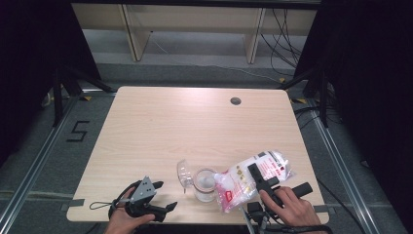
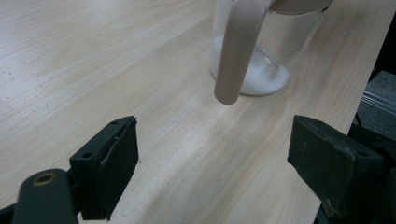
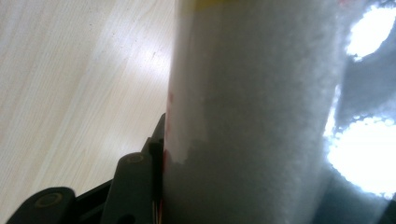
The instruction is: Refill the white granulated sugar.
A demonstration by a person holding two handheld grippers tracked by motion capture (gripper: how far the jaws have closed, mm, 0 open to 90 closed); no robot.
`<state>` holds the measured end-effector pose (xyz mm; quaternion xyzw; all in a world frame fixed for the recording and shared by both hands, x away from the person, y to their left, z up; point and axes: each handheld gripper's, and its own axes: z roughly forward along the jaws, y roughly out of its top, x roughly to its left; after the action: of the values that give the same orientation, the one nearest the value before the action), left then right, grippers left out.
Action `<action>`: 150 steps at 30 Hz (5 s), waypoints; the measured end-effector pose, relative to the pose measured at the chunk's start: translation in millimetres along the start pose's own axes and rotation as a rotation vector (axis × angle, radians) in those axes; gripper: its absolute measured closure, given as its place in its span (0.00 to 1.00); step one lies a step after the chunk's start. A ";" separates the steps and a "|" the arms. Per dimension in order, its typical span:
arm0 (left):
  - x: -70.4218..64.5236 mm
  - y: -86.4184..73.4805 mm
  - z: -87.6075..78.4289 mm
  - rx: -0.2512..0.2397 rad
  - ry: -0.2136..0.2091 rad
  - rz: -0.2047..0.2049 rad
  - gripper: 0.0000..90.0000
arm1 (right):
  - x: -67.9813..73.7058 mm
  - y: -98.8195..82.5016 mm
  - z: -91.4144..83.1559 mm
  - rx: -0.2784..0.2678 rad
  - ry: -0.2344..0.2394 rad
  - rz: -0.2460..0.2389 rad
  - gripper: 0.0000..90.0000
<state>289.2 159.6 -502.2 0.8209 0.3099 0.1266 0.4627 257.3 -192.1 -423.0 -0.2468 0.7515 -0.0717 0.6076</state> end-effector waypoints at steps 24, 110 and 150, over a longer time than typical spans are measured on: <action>-0.3 -0.1 0.6 0.002 -0.002 -0.002 0.18 | -3.6 8.3 -1.6 0.001 0.004 -0.009 0.62; -0.4 -0.2 0.4 -0.003 0.000 -0.009 0.18 | -1.8 15.8 -2.2 -0.045 0.012 0.017 0.66; -0.1 -0.2 0.3 -0.004 0.001 -0.010 0.18 | -5.1 7.8 -5.0 -0.037 0.009 0.013 0.68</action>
<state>289.2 159.4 -502.5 0.8184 0.3139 0.1252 0.4648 251.0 -184.0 -420.4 -0.2528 0.7570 -0.0548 0.6001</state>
